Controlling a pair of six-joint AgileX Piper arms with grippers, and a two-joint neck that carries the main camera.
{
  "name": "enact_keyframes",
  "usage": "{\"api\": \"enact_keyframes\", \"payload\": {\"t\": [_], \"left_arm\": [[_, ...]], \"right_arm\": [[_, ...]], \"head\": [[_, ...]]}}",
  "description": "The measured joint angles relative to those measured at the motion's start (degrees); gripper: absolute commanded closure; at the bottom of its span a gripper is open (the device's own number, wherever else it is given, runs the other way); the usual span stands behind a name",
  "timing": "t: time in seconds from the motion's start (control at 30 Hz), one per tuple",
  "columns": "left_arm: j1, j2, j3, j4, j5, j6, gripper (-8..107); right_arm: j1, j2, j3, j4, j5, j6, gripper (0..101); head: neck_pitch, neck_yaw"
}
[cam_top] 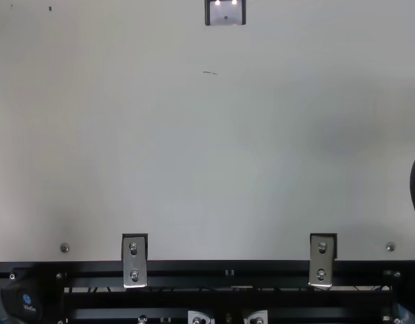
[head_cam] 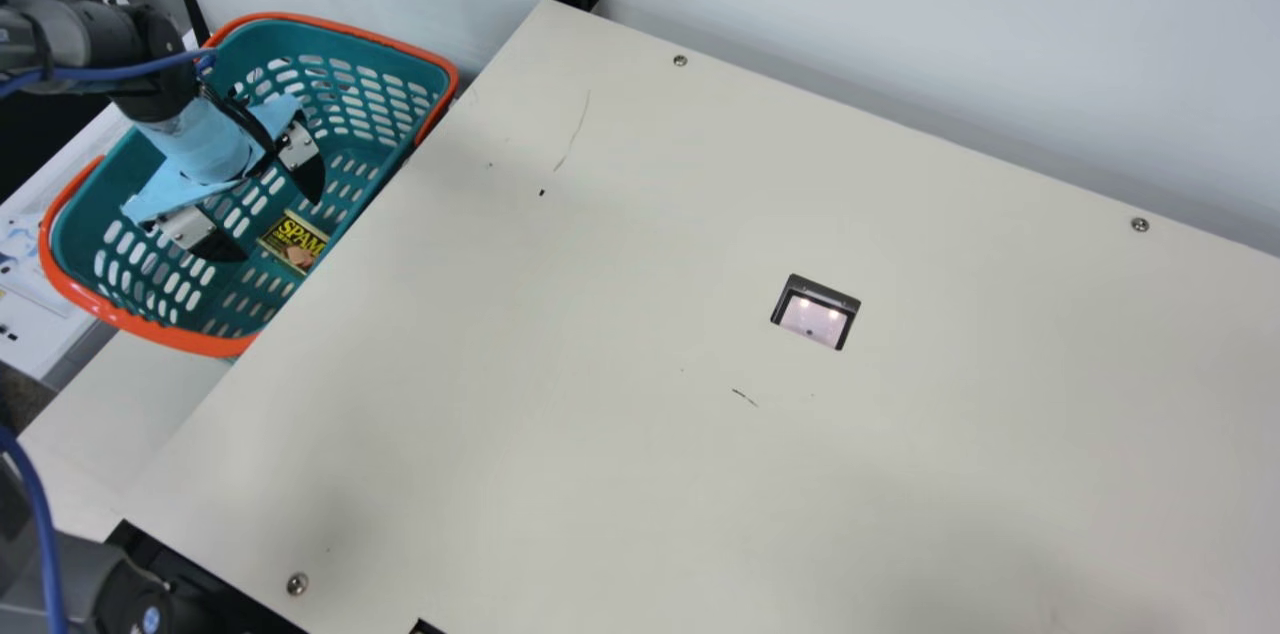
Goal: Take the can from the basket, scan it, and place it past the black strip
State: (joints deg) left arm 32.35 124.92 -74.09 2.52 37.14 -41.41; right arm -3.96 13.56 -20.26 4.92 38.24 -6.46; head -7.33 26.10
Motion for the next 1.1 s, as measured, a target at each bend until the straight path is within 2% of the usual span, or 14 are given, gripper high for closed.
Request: {"api": "enact_keyframes", "payload": {"t": [0.53,1.1], "left_arm": [[0.0,8.6,-7.4,1.8,1.2,-0.6,9],[-1.1,12.7,-8.2,5.3,-1.9,-2.0,9]], "right_arm": [[0.0,0.0,0.0,0.0,0.0,0.0,0],[0.0,0.0,0.0,0.0,0.0,0.0,0]], "head": [[0.0,0.0],[0.0,0.0]]}}
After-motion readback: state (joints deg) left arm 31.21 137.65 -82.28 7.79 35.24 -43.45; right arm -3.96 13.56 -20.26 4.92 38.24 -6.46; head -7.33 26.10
